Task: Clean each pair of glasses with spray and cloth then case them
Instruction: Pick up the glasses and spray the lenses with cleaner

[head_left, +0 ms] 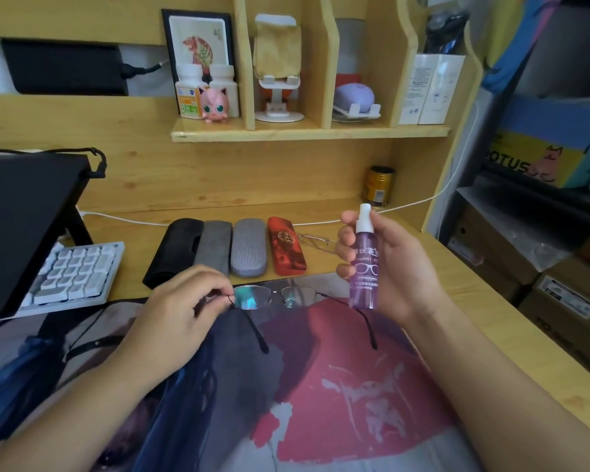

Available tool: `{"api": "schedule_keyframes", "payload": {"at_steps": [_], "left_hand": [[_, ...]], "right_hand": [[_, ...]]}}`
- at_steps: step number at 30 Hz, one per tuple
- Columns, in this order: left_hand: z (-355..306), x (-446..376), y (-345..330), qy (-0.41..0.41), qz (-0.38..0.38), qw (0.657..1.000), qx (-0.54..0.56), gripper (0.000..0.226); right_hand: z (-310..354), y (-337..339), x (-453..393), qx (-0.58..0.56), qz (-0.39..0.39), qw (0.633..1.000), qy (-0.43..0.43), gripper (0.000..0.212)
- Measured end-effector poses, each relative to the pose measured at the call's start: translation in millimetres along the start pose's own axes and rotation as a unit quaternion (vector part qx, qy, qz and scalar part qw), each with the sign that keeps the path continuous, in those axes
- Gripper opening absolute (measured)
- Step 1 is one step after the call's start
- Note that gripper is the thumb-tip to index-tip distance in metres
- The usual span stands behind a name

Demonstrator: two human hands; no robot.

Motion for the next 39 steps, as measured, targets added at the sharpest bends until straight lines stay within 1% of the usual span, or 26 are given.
{"api": "schedule_keyframes", "payload": {"at_steps": [2, 4, 8, 10, 11, 13, 14, 16, 19, 21, 26, 29, 31, 33, 35, 37, 39], "left_hand": [[1, -1, 1, 0.019, -0.027, 0.999, 0.016, 0.008], [4, -1, 3, 0.052, -0.055, 0.997, 0.026, 0.017], [8, 1, 5, 0.154, -0.092, 0.975, 0.13, 0.03], [10, 0, 7, 0.179, -0.101, 0.964, 0.17, 0.034], [10, -1, 9, 0.187, -0.107, 0.96, 0.181, 0.034], [13, -3, 10, 0.202, -0.126, 0.953, 0.187, 0.031], [14, -3, 10, 0.208, -0.138, 0.95, 0.187, 0.028], [16, -4, 10, 0.218, -0.167, 0.943, 0.19, 0.023], [14, -5, 10, 0.225, -0.195, 0.934, 0.195, 0.022], [11, -5, 10, 0.225, -0.197, 0.934, 0.197, 0.022], [5, -6, 8, 0.22, -0.19, 0.933, 0.212, 0.024], [2, -7, 8, 0.215, -0.212, 0.925, 0.23, 0.024], [2, -7, 7, 0.212, -0.224, 0.922, 0.234, 0.023], [3, -7, 6, 0.209, -0.226, 0.922, 0.233, 0.023], [2, -6, 5, 0.202, -0.229, 0.925, 0.228, 0.024], [1, -5, 4, 0.193, -0.236, 0.925, 0.228, 0.023], [-1, -5, 3, 0.188, -0.241, 0.924, 0.229, 0.022]], "right_hand": [[3, 2, 1, -0.004, 0.002, 1.0, 0.0, 0.028], [5, 3, 1, -0.005, -0.003, 1.0, 0.006, 0.023], [5, 6, -1, 0.007, -0.023, 0.999, 0.028, 0.017], [5, 8, -3, 0.04, -0.065, 0.996, 0.045, 0.017], [4, 9, -4, 0.061, -0.099, 0.992, 0.054, 0.017], [2, 12, -5, 0.095, -0.17, 0.978, 0.073, 0.016], [1, 14, -6, 0.098, -0.193, 0.973, 0.081, 0.014], [-1, 15, -7, 0.082, -0.204, 0.972, 0.08, 0.012], [-7, 10, -7, 0.085, -0.181, 0.978, 0.057, 0.02], [-12, 3, -5, 0.108, -0.151, 0.981, 0.047, 0.027], [-28, -14, 0, 0.197, -0.053, 0.979, 0.013, 0.016], [-43, -25, 3, 0.222, -0.016, 0.975, -0.003, 0.013], [-50, -30, 5, 0.23, -0.008, 0.973, -0.013, 0.008], [-52, -33, 7, 0.236, -0.01, 0.972, -0.001, 0.008], [-50, -34, 7, 0.22, -0.016, 0.974, 0.042, 0.013], [-49, -34, 5, 0.193, -0.005, 0.977, 0.094, 0.015], [-51, -32, 3, 0.201, 0.003, 0.973, 0.117, 0.017]]}}
Point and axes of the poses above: each hand's wrist, its own x-axis away from the middle knuckle, its own y-axis out of the back of the hand, z = x × y, the point moved 1 cm from there along -x, towards the middle knuckle, and after that the axes turned 8 degrees about x, right-handed, at the moved point
